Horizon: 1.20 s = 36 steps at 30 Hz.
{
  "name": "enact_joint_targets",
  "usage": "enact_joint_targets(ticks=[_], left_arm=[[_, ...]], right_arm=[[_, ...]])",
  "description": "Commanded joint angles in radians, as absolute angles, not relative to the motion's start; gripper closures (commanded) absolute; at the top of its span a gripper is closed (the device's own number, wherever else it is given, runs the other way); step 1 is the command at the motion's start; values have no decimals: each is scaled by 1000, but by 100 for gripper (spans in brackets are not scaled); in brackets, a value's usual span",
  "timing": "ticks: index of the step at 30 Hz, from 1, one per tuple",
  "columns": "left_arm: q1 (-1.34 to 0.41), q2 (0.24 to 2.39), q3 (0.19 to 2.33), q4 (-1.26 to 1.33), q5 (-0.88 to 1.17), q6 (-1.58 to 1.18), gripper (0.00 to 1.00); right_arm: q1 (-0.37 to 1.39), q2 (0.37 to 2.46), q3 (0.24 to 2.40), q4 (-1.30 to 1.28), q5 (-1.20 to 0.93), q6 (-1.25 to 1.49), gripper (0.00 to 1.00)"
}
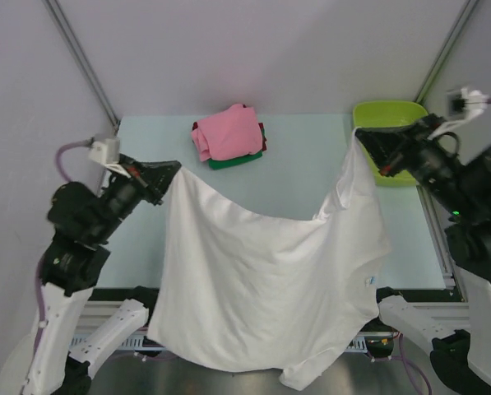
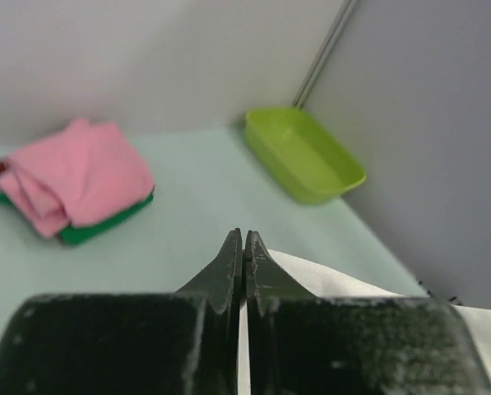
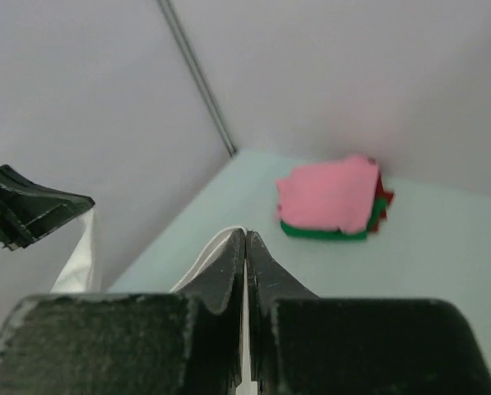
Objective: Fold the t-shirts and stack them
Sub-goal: Flatten the tshirt out
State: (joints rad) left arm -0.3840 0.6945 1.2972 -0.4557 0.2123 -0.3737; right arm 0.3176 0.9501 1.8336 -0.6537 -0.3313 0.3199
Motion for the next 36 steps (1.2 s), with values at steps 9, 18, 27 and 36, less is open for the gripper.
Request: enact_joint_targets(ticks=[9, 18, 27, 36], left_arm=[[-315, 886, 813, -261, -14, -541, 100], [-189, 1156, 870, -218, -15, -578, 100], [-121, 1388, 1015, -206, -15, -568, 100], [-78, 1580, 1219, -238, 14, -535, 100]], right_arm=[[265, 1216, 1293, -446, -65, 293, 100], [190, 1439, 1302, -256, -46, 313, 100], [173, 1621, 1433, -186, -9, 299, 100], [172, 1871, 1739, -276, -11, 258, 100]])
